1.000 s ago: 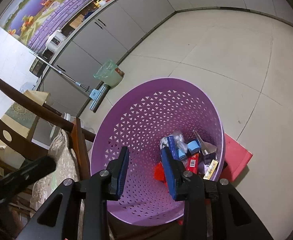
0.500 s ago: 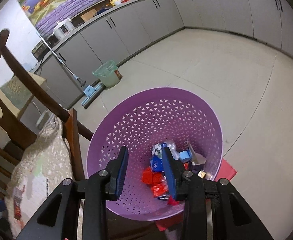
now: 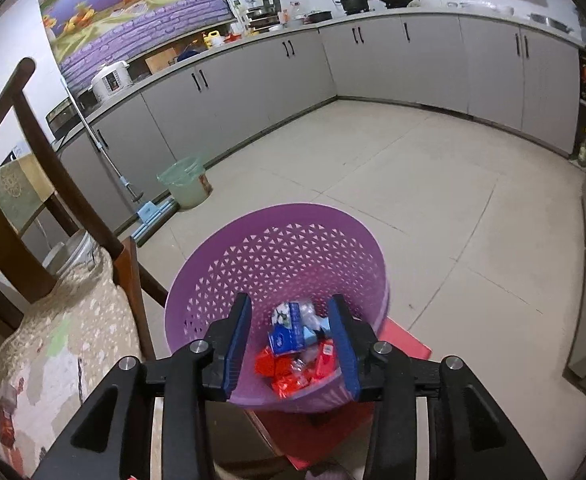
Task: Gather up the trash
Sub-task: 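Move both grippers back to the remaining boxes on the mattress, then grasp the red cigarette box with the left gripper while the right grasps the white-grey box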
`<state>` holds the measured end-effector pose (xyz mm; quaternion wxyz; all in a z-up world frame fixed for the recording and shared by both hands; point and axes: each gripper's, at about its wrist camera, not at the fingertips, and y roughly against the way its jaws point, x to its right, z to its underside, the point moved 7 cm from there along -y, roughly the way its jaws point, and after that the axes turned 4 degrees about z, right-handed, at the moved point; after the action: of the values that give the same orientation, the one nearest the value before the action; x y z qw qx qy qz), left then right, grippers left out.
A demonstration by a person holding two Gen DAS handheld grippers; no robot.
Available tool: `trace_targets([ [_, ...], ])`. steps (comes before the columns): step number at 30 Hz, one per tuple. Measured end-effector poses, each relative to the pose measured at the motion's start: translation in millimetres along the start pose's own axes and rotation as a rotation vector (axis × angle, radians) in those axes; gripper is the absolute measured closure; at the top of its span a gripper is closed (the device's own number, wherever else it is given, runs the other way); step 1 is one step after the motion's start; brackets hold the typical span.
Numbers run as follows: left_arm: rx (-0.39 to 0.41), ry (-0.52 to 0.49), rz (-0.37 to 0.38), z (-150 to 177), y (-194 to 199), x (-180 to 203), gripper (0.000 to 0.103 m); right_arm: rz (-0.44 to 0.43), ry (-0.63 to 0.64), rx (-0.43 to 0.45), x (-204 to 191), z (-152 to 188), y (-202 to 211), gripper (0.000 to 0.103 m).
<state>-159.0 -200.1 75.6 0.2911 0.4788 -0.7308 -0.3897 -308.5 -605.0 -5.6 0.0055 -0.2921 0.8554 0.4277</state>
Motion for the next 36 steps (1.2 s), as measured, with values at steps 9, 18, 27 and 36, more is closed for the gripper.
trace_targets([
  [9, 0.014, 0.189, -0.084, 38.5, 12.8, -102.5, 0.037, 0.094, 0.165, 0.003, -13.6, 44.5, 50.1, 0.04],
  [18, 0.025, 0.317, -0.085, 70.9, 19.8, -160.3, 0.037, -0.007, 0.327, -0.055, -81.0, 67.3, 75.0, 0.036],
  [27, -0.001, 0.361, -0.062, 82.1, 0.5, -180.2, 0.037, -0.219, 0.587, -0.143, -198.2, 106.1, 89.0, 0.036],
  [36, 0.006, 0.356, -0.02, 83.6, -8.7, -182.9, 0.037, -0.482, 0.717, -0.359, -343.4, 141.2, 93.7, 0.036],
])
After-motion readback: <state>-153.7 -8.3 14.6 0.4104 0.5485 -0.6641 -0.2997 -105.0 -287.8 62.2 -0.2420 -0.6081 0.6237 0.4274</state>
